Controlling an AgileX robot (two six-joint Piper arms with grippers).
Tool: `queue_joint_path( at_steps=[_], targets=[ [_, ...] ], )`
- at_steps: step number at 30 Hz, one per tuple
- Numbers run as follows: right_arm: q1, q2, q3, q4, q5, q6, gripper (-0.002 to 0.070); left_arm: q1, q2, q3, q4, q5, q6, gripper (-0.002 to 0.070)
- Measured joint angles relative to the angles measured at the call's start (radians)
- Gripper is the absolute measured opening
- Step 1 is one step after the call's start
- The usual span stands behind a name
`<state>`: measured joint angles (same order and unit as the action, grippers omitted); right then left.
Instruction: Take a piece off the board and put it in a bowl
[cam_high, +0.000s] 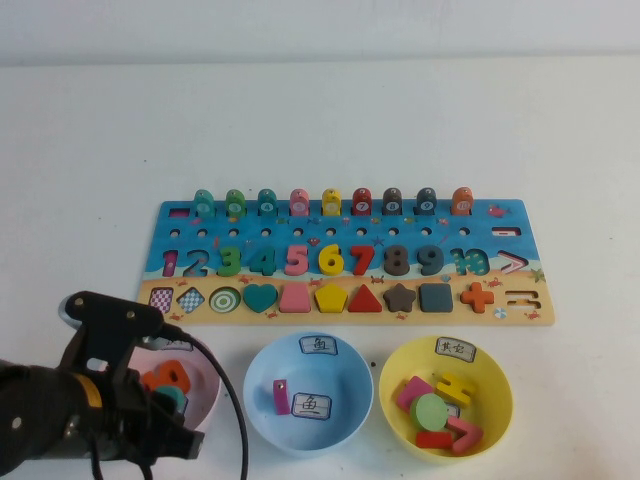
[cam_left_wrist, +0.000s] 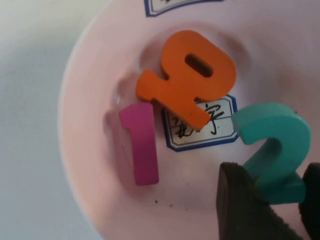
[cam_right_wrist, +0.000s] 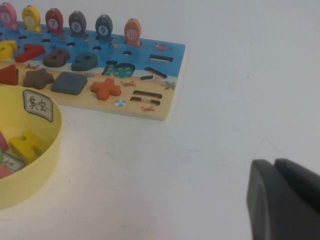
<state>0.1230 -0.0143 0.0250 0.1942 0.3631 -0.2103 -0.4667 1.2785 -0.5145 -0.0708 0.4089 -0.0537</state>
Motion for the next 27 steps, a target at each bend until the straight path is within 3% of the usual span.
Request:
queue_joint_path(
  at_steps=[17,27],
  targets=[
    [0.000,0.000,0.000,0.000,0.002,0.000,-0.0017,0.000,0.003,-0.011,0.000,0.021,-0.036,0.0218],
    [0.000,0.000,0.000,0.000,0.002,0.000,-0.0017,0.000,0.003,-0.011,0.000,0.016,-0.038,0.0361]
  ],
)
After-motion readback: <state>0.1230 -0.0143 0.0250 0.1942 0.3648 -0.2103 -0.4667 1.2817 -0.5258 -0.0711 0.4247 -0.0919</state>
